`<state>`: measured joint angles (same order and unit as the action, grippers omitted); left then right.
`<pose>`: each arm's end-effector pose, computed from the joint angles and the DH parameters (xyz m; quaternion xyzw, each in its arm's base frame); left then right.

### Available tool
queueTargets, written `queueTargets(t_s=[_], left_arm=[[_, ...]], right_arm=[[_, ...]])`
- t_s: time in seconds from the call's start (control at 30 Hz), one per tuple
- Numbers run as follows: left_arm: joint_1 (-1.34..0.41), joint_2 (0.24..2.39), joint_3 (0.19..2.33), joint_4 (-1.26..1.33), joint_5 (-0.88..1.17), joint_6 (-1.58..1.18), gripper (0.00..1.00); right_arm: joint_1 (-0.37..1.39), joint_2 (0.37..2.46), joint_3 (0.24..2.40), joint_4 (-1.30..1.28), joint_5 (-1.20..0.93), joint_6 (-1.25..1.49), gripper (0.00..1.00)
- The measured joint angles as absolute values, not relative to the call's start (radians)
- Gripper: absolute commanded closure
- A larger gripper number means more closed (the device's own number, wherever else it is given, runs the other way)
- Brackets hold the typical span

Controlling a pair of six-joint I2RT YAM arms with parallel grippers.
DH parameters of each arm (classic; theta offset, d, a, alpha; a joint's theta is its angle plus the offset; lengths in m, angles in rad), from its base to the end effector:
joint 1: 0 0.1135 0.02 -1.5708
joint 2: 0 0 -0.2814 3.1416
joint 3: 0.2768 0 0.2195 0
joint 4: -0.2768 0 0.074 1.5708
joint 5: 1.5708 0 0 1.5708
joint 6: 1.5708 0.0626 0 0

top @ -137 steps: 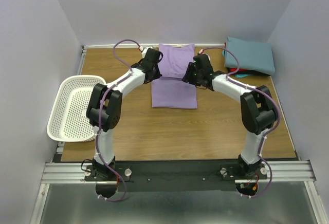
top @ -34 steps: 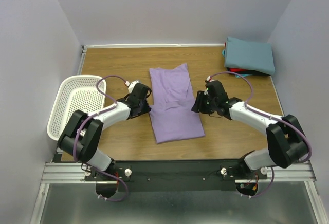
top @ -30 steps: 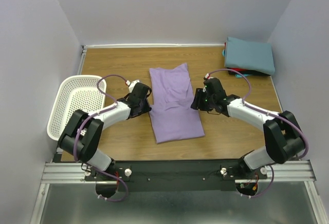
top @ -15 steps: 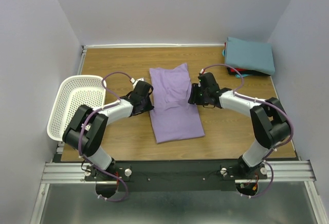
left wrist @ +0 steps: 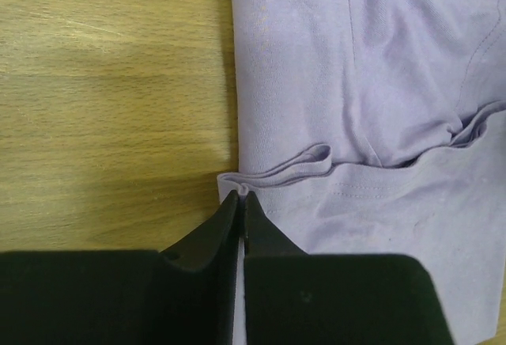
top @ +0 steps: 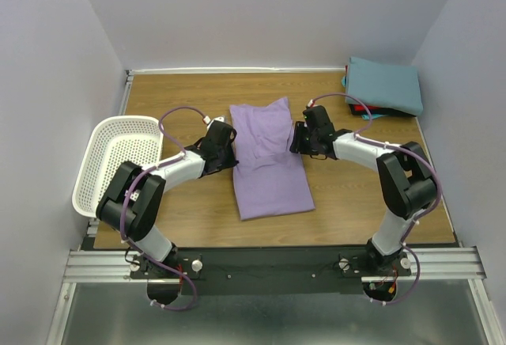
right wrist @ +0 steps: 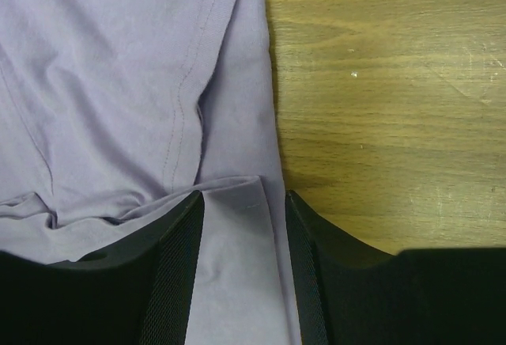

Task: Fold and stack the t-shirts
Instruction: Fold the tshirt

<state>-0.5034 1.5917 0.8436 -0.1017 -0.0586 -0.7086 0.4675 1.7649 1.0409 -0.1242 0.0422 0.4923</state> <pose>0.2747 -0.1471 0.1926 -0.1061 0.9293 -0.1783 0.3054 0.3248 0.1610 0.1923 0.0191 0.9351 0.1457 0.3226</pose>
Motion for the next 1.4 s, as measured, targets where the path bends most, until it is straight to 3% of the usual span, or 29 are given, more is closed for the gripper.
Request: queueTargets(t_s=[0.17,0.5,0.7,1.03,1.4], left_arm=[[-0.503,1.592,0.844,-0.099,-0.050,-0.702,0.91],[-0.503,1.592,0.847,-0.099,-0.039,-0.701,0.92],[-0.503,1.592,0.856,-0.098,-0.028,-0.701,0.93],[-0.503,1.592,0.857,-0.096,-0.023,-0.699,0.95],[-0.503,1.542,0.857,-0.093,-0.005,-0.684,0.97]], right_arm=[[0.467,1.781,1.047,-0.121,0.042,0.492,0.62],[0.467,1.802,1.047,-0.121,0.041,0.492,0.64],[0.467,1.803,1.047,-0.120,0.038,0.493,0.70],[0.467,1.802,1.047,-0.120,0.023,0.492,0.96],[0.467,1.703,1.041,-0.121,0.014,0.493,1.00]])
